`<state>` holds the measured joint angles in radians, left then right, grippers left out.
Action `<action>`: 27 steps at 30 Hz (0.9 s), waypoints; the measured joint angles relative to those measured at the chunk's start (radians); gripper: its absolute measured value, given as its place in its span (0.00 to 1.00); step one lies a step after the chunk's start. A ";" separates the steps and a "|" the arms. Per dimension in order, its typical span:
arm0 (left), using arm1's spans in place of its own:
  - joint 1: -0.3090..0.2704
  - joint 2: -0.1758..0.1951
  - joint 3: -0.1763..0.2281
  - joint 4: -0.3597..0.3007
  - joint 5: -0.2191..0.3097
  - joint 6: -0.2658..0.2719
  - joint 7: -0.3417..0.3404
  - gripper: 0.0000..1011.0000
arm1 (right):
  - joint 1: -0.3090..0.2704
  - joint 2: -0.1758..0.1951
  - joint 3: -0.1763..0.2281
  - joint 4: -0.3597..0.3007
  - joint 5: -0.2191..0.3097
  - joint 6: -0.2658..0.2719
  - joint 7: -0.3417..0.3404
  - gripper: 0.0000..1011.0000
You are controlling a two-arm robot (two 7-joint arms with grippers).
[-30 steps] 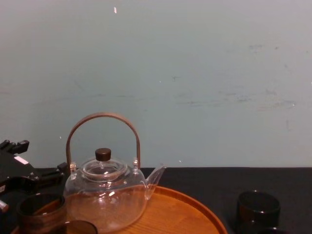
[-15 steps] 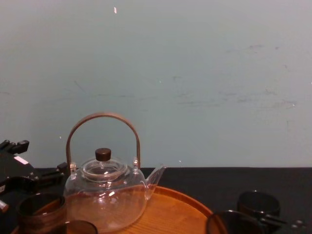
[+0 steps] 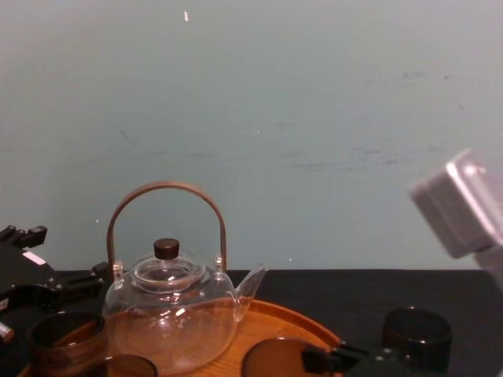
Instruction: Pick up the glass from the table and place it on the tray.
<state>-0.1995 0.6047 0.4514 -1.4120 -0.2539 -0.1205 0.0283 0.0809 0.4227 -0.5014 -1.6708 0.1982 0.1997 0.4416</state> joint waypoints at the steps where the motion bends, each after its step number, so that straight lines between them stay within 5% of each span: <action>1: 0.000 0.000 0.000 0.000 0.000 0.000 0.000 0.99 | 0.005 -0.004 -0.005 0.004 -0.003 0.001 0.000 0.89; 16: 0.000 0.000 0.000 0.000 0.000 0.000 0.000 0.99 | 0.082 -0.076 -0.060 0.094 -0.035 0.007 0.002 0.89; 27: 0.000 0.000 0.000 0.000 0.000 0.000 0.000 0.99 | 0.093 -0.092 -0.068 0.123 -0.036 0.007 0.008 0.89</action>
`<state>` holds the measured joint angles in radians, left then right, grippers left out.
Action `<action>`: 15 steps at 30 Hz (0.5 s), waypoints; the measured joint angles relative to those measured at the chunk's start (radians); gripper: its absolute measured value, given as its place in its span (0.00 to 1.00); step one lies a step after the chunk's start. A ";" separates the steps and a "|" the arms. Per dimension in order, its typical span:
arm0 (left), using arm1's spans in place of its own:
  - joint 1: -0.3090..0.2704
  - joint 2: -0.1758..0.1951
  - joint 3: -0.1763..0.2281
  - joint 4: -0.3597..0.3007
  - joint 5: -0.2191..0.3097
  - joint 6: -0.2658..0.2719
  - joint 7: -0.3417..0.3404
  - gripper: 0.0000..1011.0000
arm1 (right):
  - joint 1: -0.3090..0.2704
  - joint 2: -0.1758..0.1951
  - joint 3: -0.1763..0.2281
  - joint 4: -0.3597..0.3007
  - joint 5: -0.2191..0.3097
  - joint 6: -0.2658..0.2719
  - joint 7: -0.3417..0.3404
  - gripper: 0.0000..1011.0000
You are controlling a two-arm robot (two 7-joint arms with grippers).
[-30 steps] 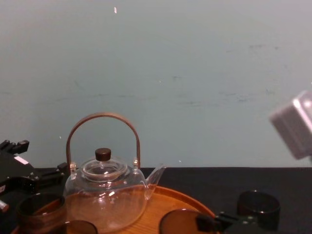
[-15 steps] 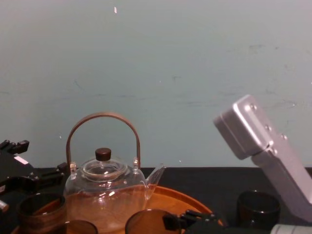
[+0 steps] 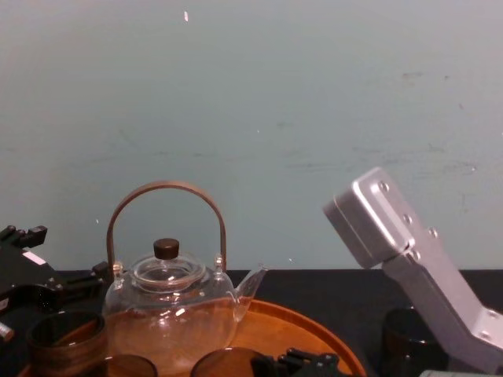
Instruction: Pick up the glass from the table and place it on the tray.
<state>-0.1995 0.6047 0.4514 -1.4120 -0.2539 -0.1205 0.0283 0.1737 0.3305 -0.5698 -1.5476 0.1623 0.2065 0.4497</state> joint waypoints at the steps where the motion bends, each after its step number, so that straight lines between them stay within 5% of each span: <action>1: 0.000 0.000 0.000 0.000 0.000 0.000 0.000 0.99 | 0.000 -0.001 0.000 0.001 0.000 0.000 0.000 0.89; 15: 0.000 0.000 0.000 0.000 0.000 0.000 0.000 0.99 | 0.003 -0.011 -0.008 0.025 0.004 0.002 0.003 0.89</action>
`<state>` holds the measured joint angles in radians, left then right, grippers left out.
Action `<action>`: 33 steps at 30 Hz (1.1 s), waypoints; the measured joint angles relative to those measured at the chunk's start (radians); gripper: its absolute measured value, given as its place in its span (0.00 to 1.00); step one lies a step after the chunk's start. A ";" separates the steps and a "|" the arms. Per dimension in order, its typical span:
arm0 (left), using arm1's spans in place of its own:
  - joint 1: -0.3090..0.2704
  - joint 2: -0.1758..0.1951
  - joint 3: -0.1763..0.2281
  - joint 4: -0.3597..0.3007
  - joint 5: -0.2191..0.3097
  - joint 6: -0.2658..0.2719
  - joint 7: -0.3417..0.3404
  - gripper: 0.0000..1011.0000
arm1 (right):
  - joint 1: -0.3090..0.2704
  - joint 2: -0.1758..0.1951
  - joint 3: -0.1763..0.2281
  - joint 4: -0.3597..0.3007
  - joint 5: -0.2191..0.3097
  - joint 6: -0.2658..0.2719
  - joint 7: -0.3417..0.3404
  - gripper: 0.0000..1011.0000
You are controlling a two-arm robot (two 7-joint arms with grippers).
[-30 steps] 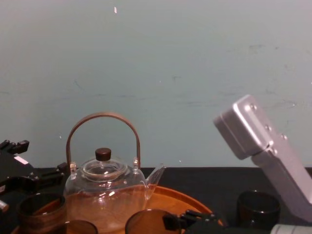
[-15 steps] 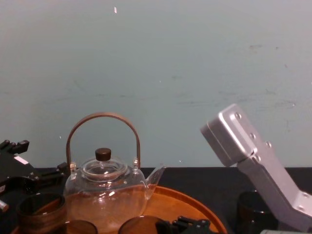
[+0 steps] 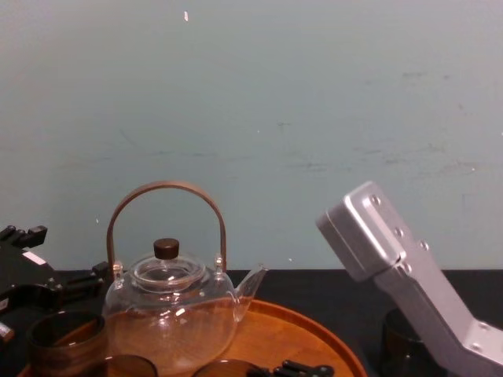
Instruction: Pick up the glass from the table and place it on the tray.
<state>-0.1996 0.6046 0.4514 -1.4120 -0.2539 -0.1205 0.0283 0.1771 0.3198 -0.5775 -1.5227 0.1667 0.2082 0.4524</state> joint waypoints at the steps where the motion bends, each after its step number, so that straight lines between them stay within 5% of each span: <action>1: 0.000 0.000 0.000 0.000 0.000 0.000 0.000 0.99 | 0.000 0.000 0.000 0.000 0.000 0.000 0.000 0.89; 25: 0.000 0.000 0.000 0.000 0.000 0.000 0.000 0.99 | -0.001 0.002 0.002 -0.003 0.002 -0.001 -0.001 0.99; 33: 0.000 0.000 0.000 0.000 0.000 0.000 0.000 0.99 | -0.013 0.014 0.015 -0.031 -0.001 -0.046 -0.010 0.99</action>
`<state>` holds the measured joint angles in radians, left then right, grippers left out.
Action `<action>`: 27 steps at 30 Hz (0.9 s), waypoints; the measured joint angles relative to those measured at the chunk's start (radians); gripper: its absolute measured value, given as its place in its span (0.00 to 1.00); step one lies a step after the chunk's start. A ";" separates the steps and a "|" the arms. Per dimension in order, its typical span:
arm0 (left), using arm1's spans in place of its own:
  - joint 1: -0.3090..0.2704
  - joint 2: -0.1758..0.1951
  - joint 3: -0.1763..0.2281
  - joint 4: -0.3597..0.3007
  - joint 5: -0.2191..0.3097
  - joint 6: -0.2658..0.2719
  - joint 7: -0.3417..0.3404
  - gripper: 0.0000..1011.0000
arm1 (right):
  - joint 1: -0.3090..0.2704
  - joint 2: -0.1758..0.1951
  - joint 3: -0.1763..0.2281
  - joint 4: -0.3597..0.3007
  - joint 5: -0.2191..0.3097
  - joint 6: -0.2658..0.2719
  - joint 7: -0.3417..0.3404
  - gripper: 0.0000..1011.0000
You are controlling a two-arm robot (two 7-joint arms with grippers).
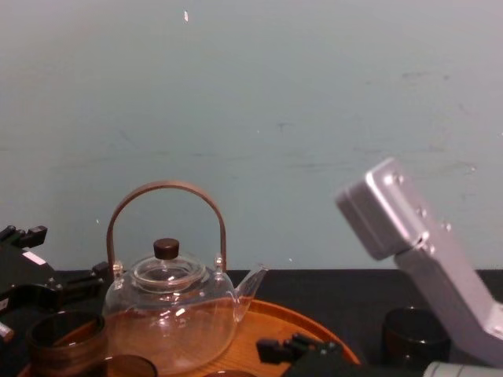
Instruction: Pick up the glass from the table and place it on the tray.
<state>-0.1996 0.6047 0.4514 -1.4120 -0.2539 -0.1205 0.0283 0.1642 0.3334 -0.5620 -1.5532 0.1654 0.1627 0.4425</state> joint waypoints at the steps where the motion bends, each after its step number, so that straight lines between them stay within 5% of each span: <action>1: 0.000 0.000 0.000 0.000 0.000 0.000 0.000 0.99 | -0.002 0.002 0.002 -0.004 0.000 -0.004 0.000 0.99; 12: 0.000 0.000 0.000 0.000 0.000 0.000 0.000 0.99 | -0.049 0.051 0.039 -0.096 0.014 -0.058 0.003 0.99; 27: 0.000 0.000 0.000 0.000 0.000 0.000 0.000 0.99 | -0.200 0.155 0.161 -0.180 0.084 -0.097 -0.026 0.99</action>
<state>-0.1995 0.6047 0.4514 -1.4120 -0.2539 -0.1205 0.0282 -0.0362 0.4887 -0.4007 -1.7331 0.2493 0.0660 0.4166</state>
